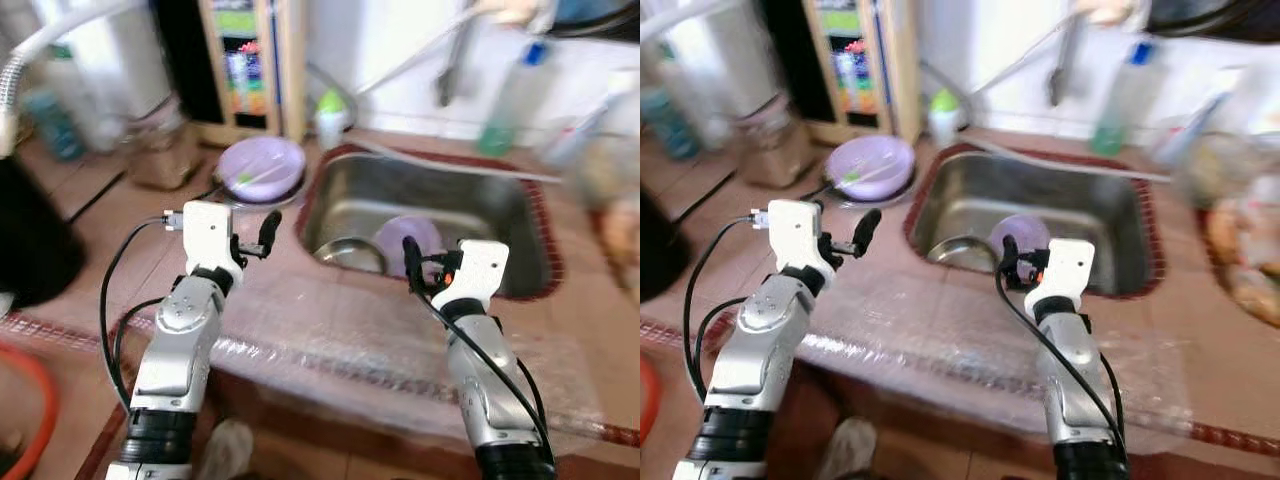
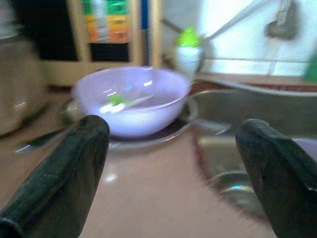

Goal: Kitchen organization

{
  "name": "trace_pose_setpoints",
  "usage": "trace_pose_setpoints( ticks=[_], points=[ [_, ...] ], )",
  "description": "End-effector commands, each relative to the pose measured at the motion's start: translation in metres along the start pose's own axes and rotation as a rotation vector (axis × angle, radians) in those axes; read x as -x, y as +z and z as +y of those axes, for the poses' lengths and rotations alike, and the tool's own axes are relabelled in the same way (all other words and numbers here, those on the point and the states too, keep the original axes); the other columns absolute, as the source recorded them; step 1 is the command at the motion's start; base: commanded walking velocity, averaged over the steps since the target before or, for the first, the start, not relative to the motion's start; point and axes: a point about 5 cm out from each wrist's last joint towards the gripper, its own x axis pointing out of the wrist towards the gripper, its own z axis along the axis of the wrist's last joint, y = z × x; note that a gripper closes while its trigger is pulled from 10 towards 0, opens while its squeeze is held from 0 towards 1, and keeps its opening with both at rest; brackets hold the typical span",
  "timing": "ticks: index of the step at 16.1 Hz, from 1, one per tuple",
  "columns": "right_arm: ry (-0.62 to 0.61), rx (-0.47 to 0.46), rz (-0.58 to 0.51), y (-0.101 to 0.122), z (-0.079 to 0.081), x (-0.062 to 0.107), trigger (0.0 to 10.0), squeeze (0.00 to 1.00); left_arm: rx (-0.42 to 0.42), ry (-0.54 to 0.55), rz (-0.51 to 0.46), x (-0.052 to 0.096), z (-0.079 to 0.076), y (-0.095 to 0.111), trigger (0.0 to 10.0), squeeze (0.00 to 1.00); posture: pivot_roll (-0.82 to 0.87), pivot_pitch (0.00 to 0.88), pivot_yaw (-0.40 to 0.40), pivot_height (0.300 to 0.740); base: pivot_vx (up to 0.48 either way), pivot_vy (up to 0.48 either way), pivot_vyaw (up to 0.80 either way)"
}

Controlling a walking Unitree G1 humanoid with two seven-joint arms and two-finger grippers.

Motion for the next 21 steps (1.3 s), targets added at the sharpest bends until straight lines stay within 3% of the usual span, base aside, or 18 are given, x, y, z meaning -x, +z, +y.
trace_pose_setpoints(
  ticks=[1, 14, 17, 21],
  points=[
    [0.002, 0.007, 0.001, 0.002, 0.000, -0.003, 10.0, 0.00, -0.002, -0.015, -0.004, -0.001, -0.002, 0.003, 10.0, 0.00, -0.03, 0.000, 0.042, 0.740, 0.304, 0.000, 0.00],
    [0.003, 0.021, 0.021, -0.002, 0.000, 0.000, 10.0, 0.00, 0.009, 0.027, -0.013, 0.007, -0.006, 0.000, 10.0, 0.00, -0.02, 0.008, 0.041, 0.740, 0.044, 0.000, 0.00],
    [0.005, 0.026, 0.026, -0.002, -0.001, 0.003, 10.0, 0.00, 0.025, 0.060, 0.008, 0.003, -0.001, -0.002, 10.0, 0.00, -0.03, 0.027, 0.037, 0.740, 0.000, 0.000, 0.00],
    [0.017, 0.063, 0.045, 0.000, -0.007, 0.019, 10.0, 0.00, 0.023, 0.154, 0.091, -0.015, 0.021, -0.012, 10.0, 0.00, -0.08, 0.122, 0.047, 0.740, 0.000, 0.000, 0.00]
  ],
)
